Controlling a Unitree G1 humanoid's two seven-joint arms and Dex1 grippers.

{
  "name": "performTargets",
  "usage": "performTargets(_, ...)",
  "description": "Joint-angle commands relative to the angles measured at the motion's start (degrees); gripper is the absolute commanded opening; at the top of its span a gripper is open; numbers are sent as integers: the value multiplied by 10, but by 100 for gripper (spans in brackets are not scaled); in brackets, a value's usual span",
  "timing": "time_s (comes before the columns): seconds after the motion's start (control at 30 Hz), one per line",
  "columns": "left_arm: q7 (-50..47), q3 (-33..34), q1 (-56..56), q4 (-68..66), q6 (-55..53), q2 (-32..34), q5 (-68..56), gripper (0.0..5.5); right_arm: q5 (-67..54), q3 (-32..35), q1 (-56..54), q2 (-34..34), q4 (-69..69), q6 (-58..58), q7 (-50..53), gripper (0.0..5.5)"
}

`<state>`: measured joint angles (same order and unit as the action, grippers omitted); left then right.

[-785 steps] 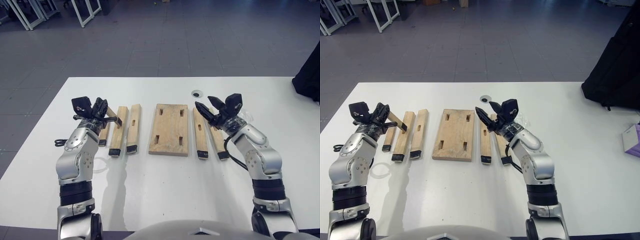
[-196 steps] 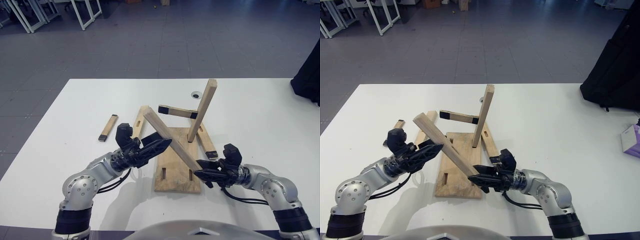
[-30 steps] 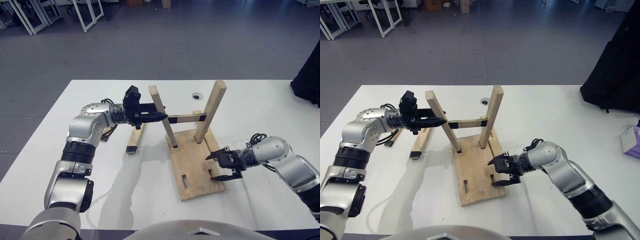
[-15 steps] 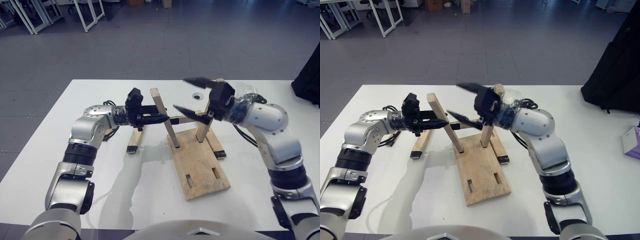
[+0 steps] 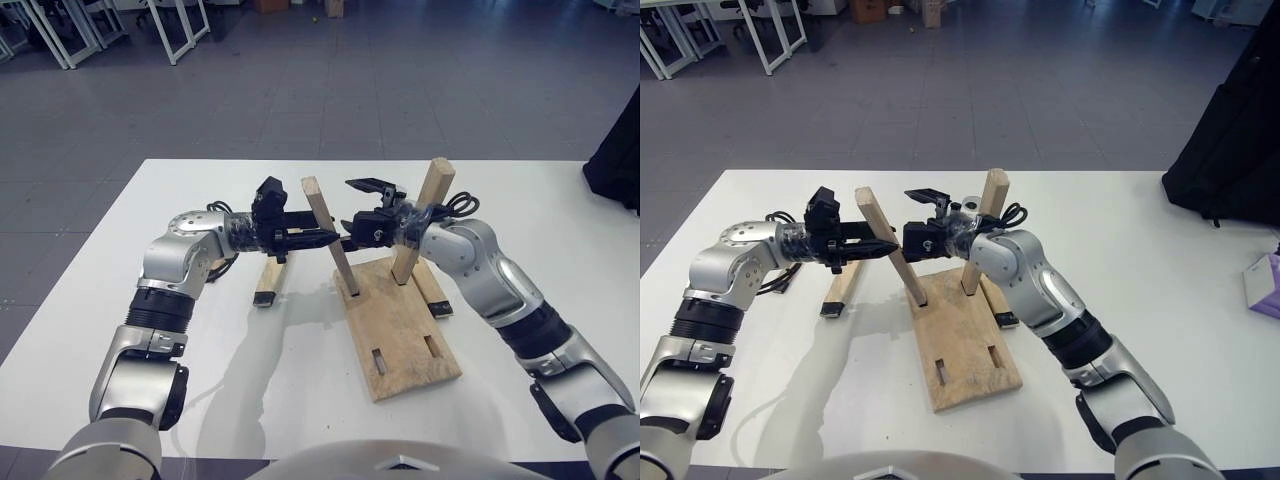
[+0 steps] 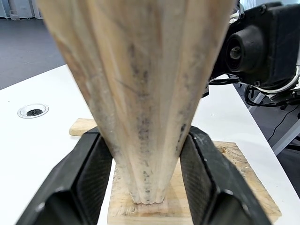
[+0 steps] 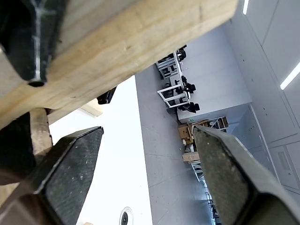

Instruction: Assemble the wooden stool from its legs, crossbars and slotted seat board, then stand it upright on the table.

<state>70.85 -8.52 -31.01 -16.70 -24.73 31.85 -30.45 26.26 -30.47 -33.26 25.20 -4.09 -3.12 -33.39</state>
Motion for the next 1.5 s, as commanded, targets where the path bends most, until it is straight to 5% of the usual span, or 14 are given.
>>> performTargets(0.03, -27, -91, 108, -49, -45, 0, 89, 203, 5, -34, 64, 47, 67, -30, -91, 352)
performTargets(0.17, -23, -93, 110, -45, -40, 1, 87, 203, -25, 15, 42, 17, 47, 14, -32, 352)
performTargets(0.3, -26, -94, 113, -41, -40, 1, 85, 203, -105, 135, 10, -29, 12, 84, 72, 352)
performTargets(0.47, -33, -88, 124, -32, -39, 1, 77, 203, -236, 271, 75, -112, -61, 27, 172, 352)
performTargets(0.67, -45, -89, 132, -25, -40, 0, 72, 203, -203, 228, 195, -147, -64, 46, 211, 352)
performTargets(0.87, -46, -95, 128, -30, -36, 1, 72, 203, -190, 204, 198, -139, -37, 75, 202, 352)
performTargets(1.13, -43, -97, 126, -22, -34, 0, 66, 203, -407, 153, 217, -155, -78, -61, 63, 352)
performTargets(1.5, -47, -82, 81, -2, -30, -12, 30, 203, -571, 92, 205, -68, -66, -265, -23, 352)
